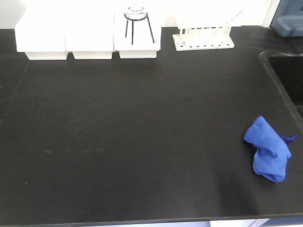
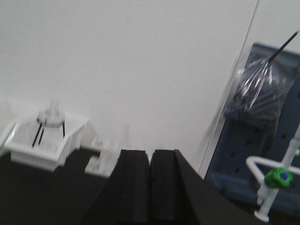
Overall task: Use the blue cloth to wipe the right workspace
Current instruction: 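Move the right gripper toward the blue cloth beside the sink, then close the right gripper on the blue cloth and lift it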
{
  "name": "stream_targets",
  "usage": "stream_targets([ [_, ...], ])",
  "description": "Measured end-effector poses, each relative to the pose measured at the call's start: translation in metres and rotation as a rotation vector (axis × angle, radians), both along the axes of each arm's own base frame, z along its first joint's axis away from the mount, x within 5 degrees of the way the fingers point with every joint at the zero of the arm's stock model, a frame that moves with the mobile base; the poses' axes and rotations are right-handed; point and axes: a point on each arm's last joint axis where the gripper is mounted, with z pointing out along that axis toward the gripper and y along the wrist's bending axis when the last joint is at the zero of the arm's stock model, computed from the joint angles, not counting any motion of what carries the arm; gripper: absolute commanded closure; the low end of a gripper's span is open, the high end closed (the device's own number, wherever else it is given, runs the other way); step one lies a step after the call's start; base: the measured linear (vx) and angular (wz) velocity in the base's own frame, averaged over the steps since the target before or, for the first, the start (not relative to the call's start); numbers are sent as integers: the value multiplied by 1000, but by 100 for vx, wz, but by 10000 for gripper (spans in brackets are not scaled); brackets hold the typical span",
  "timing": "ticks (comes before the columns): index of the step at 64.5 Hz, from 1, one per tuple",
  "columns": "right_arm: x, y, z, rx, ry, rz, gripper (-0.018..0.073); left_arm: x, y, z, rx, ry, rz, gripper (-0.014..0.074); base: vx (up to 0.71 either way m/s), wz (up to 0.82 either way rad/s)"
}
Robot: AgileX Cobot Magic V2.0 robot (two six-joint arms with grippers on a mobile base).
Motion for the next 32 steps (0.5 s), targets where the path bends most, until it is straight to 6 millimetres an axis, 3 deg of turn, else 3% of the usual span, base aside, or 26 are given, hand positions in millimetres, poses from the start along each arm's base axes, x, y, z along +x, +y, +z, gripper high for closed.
stream_targets([
  [11, 34, 5, -25, 20, 279, -2, 545, 12, 0, -14, -3, 163, 1, 587, 0, 0],
  [19, 54, 8, -42, 109, 449, -18, 467, 19, 1, -29, -5, 334, 3, 526, 0, 0],
  [25, 68, 10, -54, 150, 542, -29, 342, 21, 1, -38, -4, 436, 5, 433, 0, 0],
  [32, 80, 12, -66, 153, 629, -40, 143, 24, 2, -44, 31, 502, 17, 244, 0, 0],
])
